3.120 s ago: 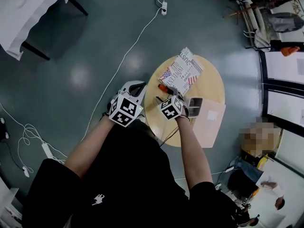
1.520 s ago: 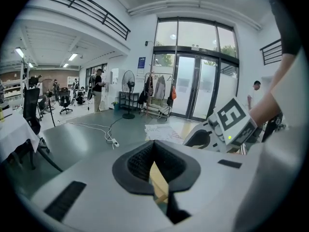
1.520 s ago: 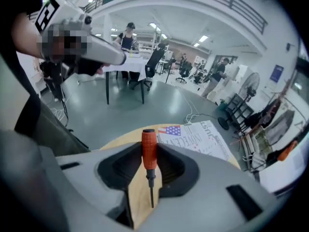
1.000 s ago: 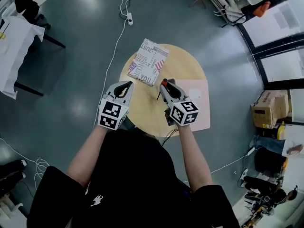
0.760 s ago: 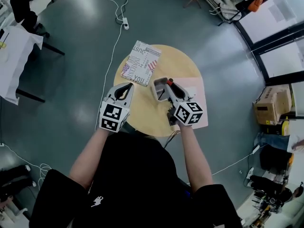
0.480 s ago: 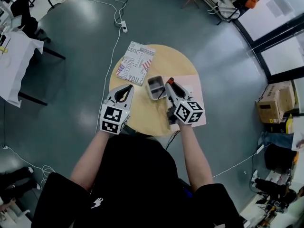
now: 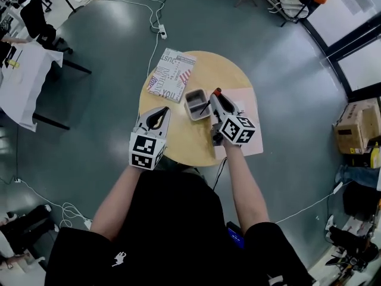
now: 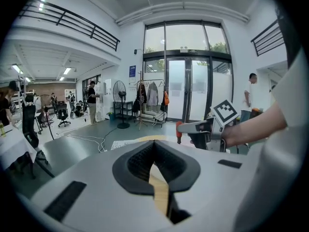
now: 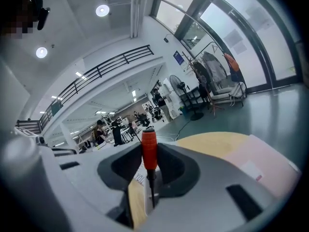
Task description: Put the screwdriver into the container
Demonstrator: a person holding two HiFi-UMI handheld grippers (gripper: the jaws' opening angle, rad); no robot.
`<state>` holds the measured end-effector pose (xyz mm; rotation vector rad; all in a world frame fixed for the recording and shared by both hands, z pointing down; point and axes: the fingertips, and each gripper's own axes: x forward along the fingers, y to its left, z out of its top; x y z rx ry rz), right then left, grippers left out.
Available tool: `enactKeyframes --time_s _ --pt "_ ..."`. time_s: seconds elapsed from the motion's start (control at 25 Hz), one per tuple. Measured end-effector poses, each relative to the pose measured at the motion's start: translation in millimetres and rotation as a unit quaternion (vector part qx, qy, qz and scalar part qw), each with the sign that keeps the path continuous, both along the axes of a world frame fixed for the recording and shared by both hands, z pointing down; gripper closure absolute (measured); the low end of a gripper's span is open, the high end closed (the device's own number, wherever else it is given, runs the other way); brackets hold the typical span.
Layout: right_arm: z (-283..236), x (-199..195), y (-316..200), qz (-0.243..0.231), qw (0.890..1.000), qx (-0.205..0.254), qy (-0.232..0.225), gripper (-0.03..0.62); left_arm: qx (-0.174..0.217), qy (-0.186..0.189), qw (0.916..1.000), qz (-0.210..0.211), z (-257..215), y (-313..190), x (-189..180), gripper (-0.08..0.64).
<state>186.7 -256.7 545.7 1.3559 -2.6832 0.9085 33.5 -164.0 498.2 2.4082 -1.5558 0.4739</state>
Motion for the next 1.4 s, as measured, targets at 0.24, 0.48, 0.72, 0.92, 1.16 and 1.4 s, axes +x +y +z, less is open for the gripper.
enactKeyframes --time_s 0.24,0.48,0.72,0.92,1.16,1.4 --pt "27.2 -3.0 -9.5 0.008 1.000 -0.026 0.000 0.491 -0.014 -0.013 0.9998 -0.012 5.1 3.3 -2.9 0.557" --pt "56.6 -12.0 -8.6 0.003 0.998 -0.058 -0.001 0.491 -0.018 -0.020 0.9994 -0.020 7.4 1.8 -13.3 0.557" --pt "74.0 -13.1 -4.0 0.007 0.997 -0.078 -0.002 0.491 -0.020 -0.025 0.9992 -0.024 9.9 1.8 -19.1 0.557" --pt "84.4 -12.9 0.6 0.017 0.995 -0.095 -0.003 0.489 -0.021 -0.026 0.9992 -0.021 9.1 4.2 -19.1 0.557" --pt "93.3 -5.9 -2.9 0.031 0.993 -0.108 0.022 0.489 -0.022 -0.028 0.9993 -0.014 8.7 7.1 -20.6 0.557" --pt "99.7 -1.0 -1.5 0.033 0.991 -0.122 0.046 0.489 -0.025 -0.028 0.9992 -0.010 9.5 11.2 -21.9 0.557"
